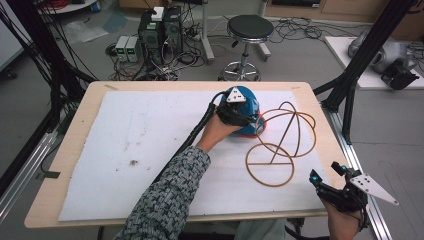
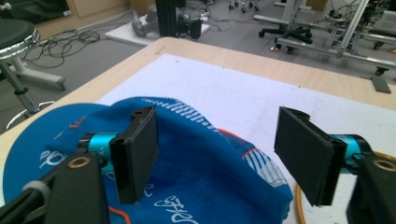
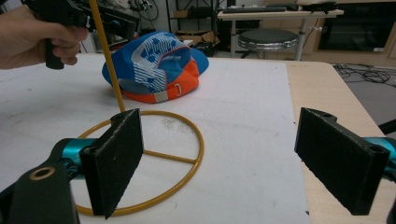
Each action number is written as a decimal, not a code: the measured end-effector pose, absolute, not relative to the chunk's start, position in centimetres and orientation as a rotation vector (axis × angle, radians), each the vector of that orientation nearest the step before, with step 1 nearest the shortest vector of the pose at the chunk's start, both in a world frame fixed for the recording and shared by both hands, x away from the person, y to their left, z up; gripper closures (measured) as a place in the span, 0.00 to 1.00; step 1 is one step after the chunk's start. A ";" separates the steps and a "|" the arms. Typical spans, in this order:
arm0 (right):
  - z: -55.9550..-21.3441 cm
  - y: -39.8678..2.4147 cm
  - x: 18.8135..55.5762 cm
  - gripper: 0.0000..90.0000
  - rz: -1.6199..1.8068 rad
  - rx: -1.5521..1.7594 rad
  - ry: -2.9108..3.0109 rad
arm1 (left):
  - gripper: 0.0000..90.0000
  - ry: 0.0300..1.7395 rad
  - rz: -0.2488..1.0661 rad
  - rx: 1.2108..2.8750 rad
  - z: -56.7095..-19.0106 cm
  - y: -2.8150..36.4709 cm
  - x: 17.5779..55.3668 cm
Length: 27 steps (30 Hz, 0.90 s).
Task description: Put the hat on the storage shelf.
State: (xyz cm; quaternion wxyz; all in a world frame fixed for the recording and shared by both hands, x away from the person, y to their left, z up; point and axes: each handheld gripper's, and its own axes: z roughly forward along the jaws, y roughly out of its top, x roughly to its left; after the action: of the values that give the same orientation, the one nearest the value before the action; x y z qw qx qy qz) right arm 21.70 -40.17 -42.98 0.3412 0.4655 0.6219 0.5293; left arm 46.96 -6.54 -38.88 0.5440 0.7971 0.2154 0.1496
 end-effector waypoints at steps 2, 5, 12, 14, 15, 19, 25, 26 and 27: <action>-43.0 -40.2 21.7 0.16 1.381 1.218 1.617 | 0.40 0.524 0.344 1.910 -39.2 -6.6 47.1; -43.0 -40.3 21.7 0.16 1.380 1.216 1.616 | 0.42 0.547 0.330 1.915 -39.6 -6.6 47.3; -43.0 -40.2 21.7 0.16 1.382 1.214 1.624 | 0.72 0.515 0.304 1.938 -40.1 -6.7 47.5; -43.0 -40.2 21.8 0.16 1.379 1.214 1.624 | 0.82 0.499 0.304 1.938 -39.9 -6.8 47.4; -43.0 -40.2 21.8 0.16 1.379 1.214 1.624 | 0.86 0.499 0.304 1.938 -39.9 -6.8 47.4; -43.1 -40.2 21.8 0.16 1.381 1.220 1.623 | 0.99 0.481 0.329 1.939 -39.5 -6.8 47.3; -43.0 -40.2 21.8 0.16 1.381 1.219 1.626 | 0.99 0.478 0.336 1.948 -39.2 -6.6 47.3; -43.0 -40.2 21.8 0.16 1.380 1.219 1.627 | 0.99 0.484 0.349 1.932 -38.7 -6.4 47.3; -43.0 -40.2 21.8 0.16 1.380 1.219 1.627 | 0.99 0.484 0.349 1.932 -38.7 -6.4 47.3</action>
State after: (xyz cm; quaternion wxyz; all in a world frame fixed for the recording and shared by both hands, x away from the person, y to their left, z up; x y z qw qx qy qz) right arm 21.76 -40.18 -43.04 0.3355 0.4673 0.6238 0.5290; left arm 47.34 -6.45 -38.67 0.5308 0.8097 0.2029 0.1463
